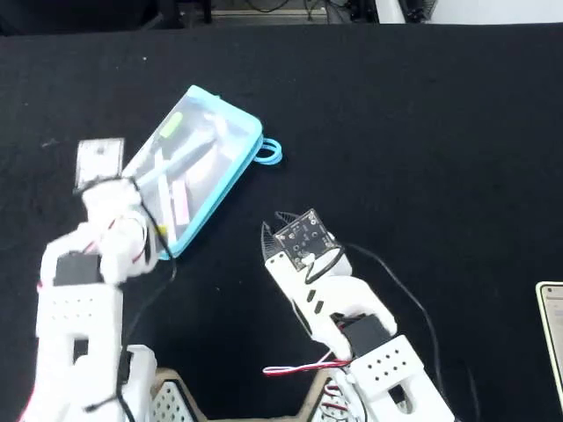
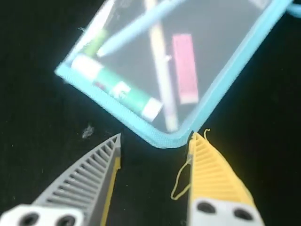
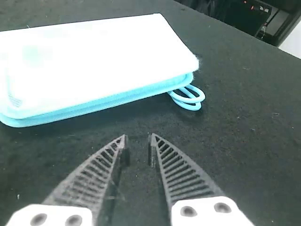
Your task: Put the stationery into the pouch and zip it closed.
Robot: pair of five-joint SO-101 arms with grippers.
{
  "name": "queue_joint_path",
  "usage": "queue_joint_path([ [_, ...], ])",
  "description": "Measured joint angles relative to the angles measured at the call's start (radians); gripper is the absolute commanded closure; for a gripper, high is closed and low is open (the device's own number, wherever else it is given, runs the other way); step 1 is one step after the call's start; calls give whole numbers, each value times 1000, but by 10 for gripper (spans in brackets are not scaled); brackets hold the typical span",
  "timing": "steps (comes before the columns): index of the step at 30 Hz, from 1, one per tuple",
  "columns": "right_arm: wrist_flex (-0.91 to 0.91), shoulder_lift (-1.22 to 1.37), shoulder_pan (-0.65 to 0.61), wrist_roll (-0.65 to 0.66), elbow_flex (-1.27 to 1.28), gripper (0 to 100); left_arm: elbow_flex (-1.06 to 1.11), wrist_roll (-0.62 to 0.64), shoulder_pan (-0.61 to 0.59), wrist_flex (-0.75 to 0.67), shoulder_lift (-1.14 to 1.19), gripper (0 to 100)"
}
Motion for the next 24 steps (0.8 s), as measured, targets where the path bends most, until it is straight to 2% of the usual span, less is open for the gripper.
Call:
queue_joint_path([
  [11,0,0,0,0,0,920,353,0,-6,15,-535,777],
  [16,0,0,0,0,0,940,512,2,-5,15,-775,932],
  [18,0,0,0,0,0,990,534,2,-5,15,-766,976],
  [20,3,0,14,0,0,976,543,2,-5,15,-767,955],
  [24,118,0,98,0,0,987,560,2,-5,68,-769,942],
])
